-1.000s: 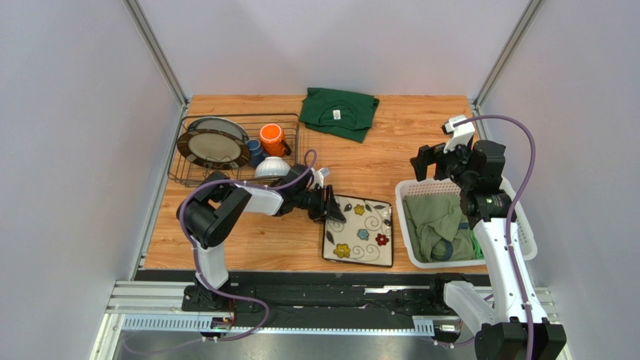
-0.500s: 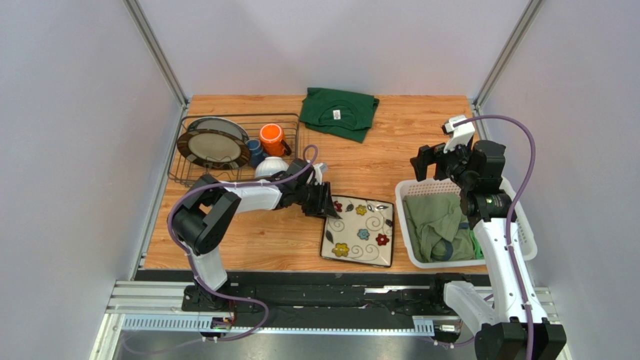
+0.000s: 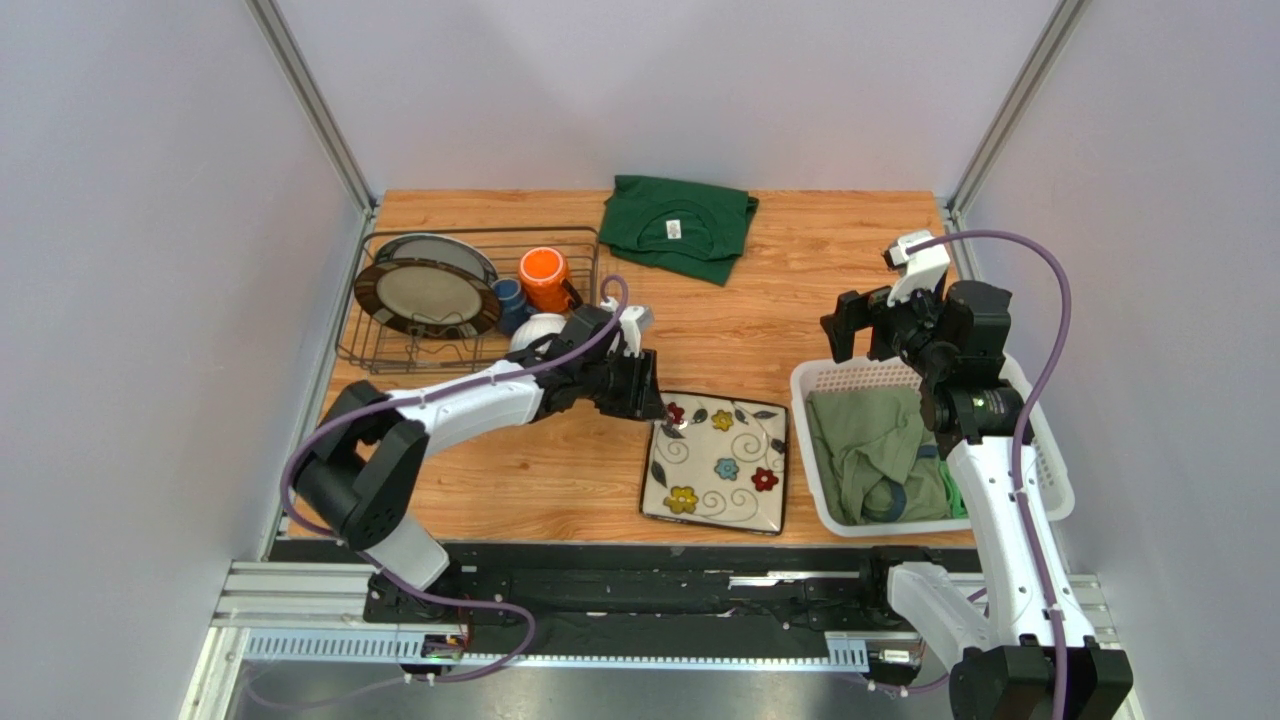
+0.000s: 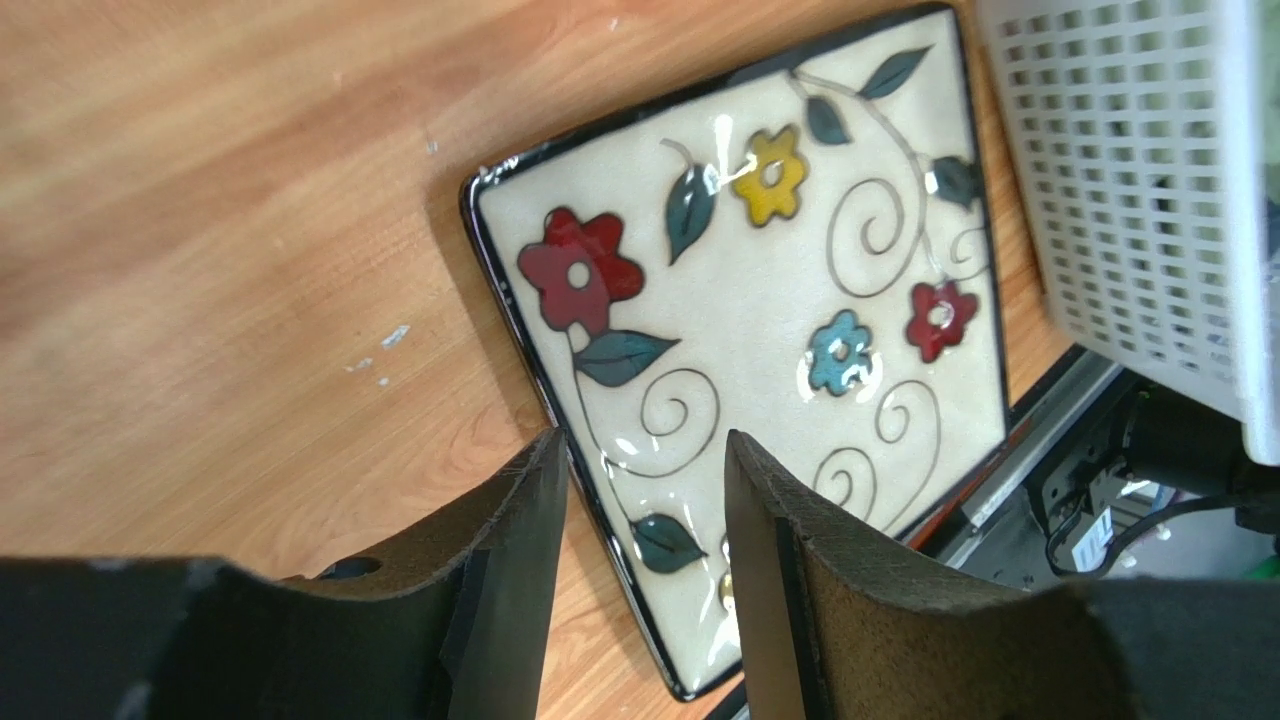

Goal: Unload the mixed dishes from the dish rack
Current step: Place the plate at the center of the board, then pick up the plate from the dish rack.

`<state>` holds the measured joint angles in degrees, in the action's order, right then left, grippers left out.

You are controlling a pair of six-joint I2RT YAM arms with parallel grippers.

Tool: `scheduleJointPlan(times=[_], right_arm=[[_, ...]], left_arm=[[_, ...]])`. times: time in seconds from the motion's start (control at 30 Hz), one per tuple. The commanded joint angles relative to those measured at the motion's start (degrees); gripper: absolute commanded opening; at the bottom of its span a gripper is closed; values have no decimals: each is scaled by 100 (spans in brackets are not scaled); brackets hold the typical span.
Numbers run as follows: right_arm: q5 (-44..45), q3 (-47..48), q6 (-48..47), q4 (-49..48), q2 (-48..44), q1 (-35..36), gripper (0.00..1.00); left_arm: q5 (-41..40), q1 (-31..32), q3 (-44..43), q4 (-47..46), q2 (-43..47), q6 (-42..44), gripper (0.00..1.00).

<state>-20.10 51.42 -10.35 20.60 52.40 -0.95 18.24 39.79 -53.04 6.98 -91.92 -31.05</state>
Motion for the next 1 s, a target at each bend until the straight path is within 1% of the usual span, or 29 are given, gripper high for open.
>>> scheduleJointPlan(times=[0.0,0.07,0.13,0.17,0.3,0.37,0.4,0.47,0.5,0.57,0.6,0.63,0.67,0.7,0.73,0.77,0.8,0.87,0.9,0.93,0.97], right_arm=[[-91,44,-46,-153,-116,-37,99],[-100,52,-37,-162,-125,-28,99],[-117,61,-29,-162,-134,-37,99],[-135,61,-37,-153,-142,-37,99],[-187,61,-2,-153,-169,-37,99],[-223,61,15,-153,-186,-37,99],[-231,70,15,-153,-195,-37,99],[-284,70,33,-161,-213,-28,99],[-293,70,24,-153,-222,-28,99],[-275,96,24,-135,-222,-19,99],[-275,88,24,-127,-239,-19,99],[-284,88,15,-135,-248,-19,99],[-293,96,24,-135,-257,-19,99],[-302,96,24,-135,-274,-19,99],[-310,96,33,-135,-274,-19,99],[-311,88,42,-127,-274,-19,99],[-311,105,42,-126,-274,-19,99],[-319,105,33,-109,-274,-19,99],[-319,105,33,-118,-274,-19,99],[-337,114,33,-118,-274,-19,99],[-346,105,33,-109,-274,-19,99]], left_arm=[[-461,38,-312,276,833,712,52],[-680,38,-452,417,1096,889,52],[-813,37,-584,689,1246,1240,52],[-918,29,-785,821,1360,1363,52],[-901,-33,-1235,1462,1536,2469,53],[-805,-217,-1367,1586,1650,2787,54],[-778,-287,-1402,1761,1686,3093,55],[-699,-507,-1499,1920,1817,3551,58],[-690,-577,-1525,2086,1861,3953,63],[-498,-832,-1639,2298,1984,4412,65],[-392,-937,-1709,2586,2011,4928,68],[-348,-1121,-1902,2763,2020,5203,70],[-217,-1210,-2025,3173,2011,5510,70],[-259,-1385,-2148,3369,1976,6113,70],[-399,-1482,-2350,3493,1967,6363,70],[-505,-1605,-2482,3868,1880,6627,70],[-540,-1876,-2623,4011,1827,7134,70],[-672,-2158,-3009,4379,1652,7602,70],[-707,-2429,-3133,4469,1607,8049,70],[-699,-2563,-3360,4583,1485,8305,69],[-760,-2668,-3467,4775,1440,8813,69]])
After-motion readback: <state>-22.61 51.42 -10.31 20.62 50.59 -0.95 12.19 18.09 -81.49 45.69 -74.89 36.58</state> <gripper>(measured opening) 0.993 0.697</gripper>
